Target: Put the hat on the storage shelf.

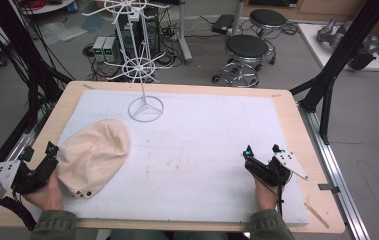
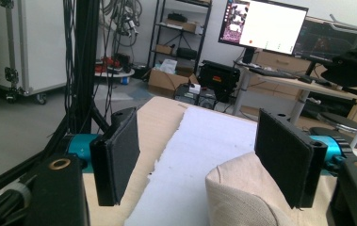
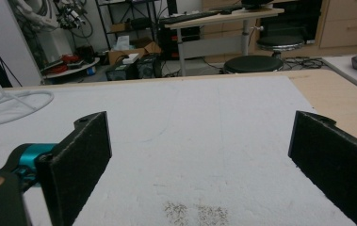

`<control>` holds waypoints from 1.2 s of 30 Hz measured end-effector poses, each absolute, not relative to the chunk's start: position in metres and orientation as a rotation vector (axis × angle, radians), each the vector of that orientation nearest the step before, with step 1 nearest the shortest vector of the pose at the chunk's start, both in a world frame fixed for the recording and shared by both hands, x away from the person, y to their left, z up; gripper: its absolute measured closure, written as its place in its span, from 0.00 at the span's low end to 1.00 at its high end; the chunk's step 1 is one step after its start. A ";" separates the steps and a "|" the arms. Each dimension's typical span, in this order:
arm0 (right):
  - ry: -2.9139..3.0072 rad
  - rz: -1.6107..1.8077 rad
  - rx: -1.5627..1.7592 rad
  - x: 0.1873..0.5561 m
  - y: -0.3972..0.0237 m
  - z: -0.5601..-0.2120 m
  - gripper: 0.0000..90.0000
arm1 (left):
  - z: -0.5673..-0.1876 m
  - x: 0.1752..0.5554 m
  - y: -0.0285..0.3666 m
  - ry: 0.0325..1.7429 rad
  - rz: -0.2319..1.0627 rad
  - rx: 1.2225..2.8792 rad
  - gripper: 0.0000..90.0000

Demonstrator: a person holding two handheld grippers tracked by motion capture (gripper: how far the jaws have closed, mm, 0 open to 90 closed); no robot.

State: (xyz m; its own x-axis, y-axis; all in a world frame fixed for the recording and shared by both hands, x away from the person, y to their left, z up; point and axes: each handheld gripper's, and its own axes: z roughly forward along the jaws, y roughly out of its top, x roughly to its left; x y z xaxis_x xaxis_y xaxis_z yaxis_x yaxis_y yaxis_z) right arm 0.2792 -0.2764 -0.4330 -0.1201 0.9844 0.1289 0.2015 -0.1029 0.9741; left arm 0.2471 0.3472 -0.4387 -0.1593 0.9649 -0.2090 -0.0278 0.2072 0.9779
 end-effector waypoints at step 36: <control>1.409 1.303 1.402 0.280 -0.276 -0.434 0.06 | -0.414 0.248 0.337 1.310 1.059 0.998 0.36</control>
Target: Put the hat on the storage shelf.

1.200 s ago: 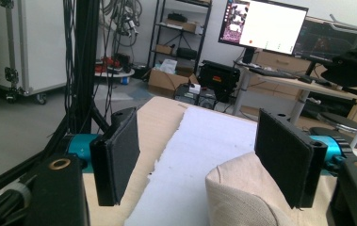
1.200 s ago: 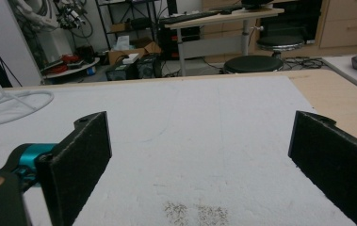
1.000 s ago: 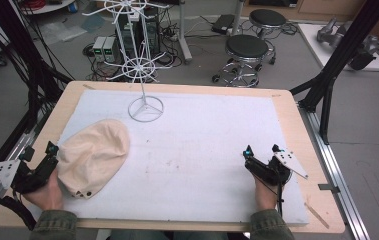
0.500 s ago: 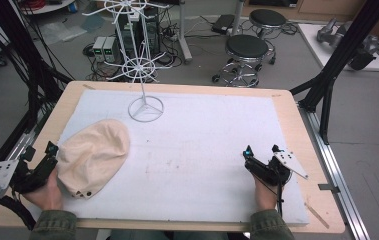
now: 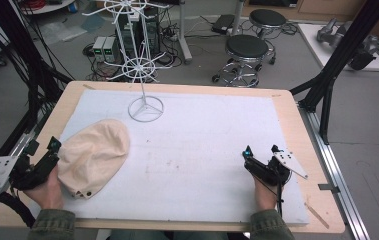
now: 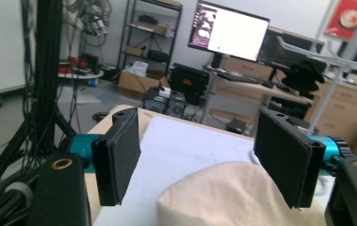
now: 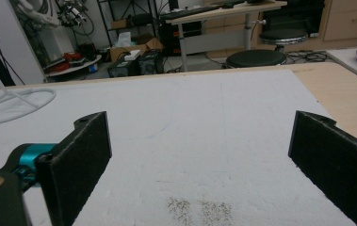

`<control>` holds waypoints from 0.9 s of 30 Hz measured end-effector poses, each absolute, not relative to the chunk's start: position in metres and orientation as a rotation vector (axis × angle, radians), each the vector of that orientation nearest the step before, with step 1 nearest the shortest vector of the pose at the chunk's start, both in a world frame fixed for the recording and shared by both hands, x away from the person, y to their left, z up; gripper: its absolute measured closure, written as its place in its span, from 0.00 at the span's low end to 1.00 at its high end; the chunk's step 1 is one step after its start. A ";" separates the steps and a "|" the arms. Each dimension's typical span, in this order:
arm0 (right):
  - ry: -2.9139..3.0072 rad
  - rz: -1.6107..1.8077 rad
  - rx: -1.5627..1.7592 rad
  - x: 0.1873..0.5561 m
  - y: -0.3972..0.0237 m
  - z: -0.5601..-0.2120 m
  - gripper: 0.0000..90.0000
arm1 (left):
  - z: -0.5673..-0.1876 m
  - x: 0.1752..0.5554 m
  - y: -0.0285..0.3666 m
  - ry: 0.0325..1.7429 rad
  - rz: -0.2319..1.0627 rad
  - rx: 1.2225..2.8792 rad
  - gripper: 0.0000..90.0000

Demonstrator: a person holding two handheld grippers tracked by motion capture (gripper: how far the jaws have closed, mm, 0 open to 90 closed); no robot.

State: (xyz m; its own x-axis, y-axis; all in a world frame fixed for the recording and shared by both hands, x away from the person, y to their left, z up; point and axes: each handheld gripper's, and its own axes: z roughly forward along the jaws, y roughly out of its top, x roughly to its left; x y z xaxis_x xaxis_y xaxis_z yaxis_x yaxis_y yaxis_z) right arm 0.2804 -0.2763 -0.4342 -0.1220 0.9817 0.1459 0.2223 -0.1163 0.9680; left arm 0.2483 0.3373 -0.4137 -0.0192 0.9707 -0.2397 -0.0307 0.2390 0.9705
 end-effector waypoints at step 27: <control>1.405 1.295 1.396 0.283 -0.276 -0.435 0.06 | -0.362 0.311 0.282 1.297 0.855 1.264 0.34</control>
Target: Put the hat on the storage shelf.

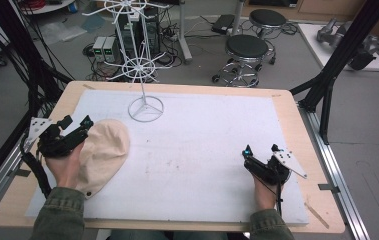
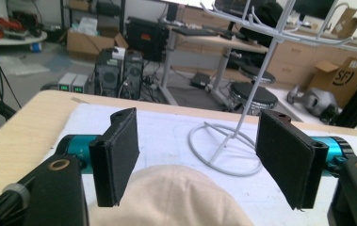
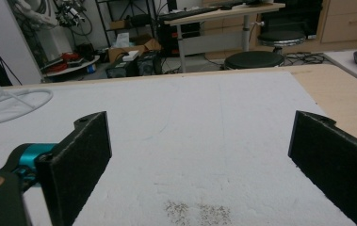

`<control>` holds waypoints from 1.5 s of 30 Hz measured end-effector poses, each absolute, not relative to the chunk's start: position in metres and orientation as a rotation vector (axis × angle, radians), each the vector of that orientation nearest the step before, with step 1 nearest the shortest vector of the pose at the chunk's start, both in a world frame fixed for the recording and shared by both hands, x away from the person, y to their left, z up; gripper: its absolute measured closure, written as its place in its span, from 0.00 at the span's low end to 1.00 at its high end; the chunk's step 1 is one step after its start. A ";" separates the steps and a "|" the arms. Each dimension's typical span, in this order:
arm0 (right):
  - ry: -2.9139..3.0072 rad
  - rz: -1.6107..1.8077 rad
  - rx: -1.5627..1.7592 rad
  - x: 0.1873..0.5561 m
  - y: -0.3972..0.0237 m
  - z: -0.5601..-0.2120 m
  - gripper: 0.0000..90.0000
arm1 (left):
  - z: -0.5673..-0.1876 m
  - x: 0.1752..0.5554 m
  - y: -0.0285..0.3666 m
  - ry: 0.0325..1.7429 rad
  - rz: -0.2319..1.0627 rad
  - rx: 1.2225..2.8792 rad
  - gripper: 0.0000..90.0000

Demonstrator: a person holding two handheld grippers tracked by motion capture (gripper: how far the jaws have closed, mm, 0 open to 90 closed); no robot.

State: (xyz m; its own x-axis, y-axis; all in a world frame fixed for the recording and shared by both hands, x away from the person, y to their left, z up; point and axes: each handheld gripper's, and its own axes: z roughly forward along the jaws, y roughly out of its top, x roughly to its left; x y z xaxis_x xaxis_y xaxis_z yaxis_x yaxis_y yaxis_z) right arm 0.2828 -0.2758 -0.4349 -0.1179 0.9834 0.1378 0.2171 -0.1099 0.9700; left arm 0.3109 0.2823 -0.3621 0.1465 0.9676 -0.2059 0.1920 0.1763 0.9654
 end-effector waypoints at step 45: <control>1.431 1.304 1.382 0.281 -0.273 -0.434 0.06 | -0.398 0.367 0.226 1.566 0.562 1.581 0.32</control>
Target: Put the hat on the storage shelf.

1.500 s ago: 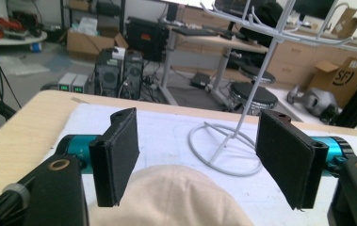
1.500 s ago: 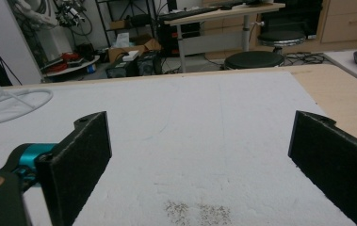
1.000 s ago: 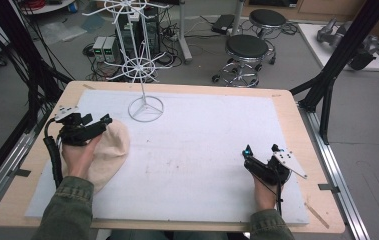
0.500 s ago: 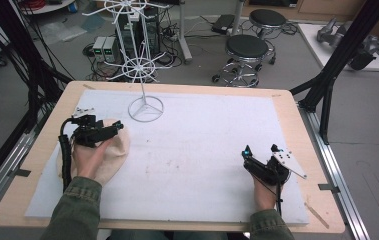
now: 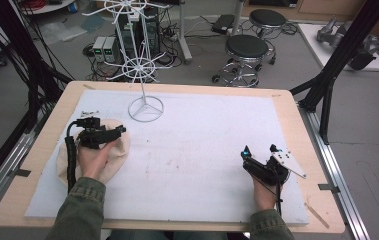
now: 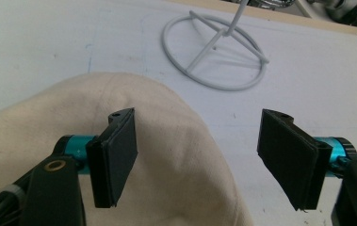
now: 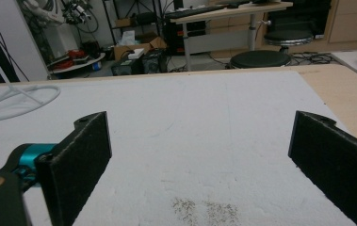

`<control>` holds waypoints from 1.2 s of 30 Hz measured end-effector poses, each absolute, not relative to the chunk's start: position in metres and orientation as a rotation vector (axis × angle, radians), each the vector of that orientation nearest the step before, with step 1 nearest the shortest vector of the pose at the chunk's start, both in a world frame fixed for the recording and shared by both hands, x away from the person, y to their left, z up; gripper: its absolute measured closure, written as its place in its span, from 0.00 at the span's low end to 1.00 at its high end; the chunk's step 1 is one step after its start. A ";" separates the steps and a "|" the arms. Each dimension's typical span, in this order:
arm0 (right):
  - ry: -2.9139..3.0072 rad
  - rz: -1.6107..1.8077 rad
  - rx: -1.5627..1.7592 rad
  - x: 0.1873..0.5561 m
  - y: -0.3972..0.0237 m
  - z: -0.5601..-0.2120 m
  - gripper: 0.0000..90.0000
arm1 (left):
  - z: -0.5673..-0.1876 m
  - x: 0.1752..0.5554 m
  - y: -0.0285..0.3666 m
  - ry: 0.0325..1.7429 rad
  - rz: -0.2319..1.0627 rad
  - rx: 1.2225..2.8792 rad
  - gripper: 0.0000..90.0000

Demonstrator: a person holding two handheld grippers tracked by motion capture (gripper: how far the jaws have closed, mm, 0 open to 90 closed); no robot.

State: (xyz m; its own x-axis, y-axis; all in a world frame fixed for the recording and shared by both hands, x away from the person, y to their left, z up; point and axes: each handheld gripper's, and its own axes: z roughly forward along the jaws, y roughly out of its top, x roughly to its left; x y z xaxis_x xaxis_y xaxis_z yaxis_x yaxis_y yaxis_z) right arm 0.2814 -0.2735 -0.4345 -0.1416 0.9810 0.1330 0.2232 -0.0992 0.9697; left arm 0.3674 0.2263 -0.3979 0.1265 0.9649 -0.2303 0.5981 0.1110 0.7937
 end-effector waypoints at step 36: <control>1.460 1.310 1.381 0.283 -0.272 -0.436 0.06 | -0.425 0.384 0.209 1.773 0.450 1.683 0.39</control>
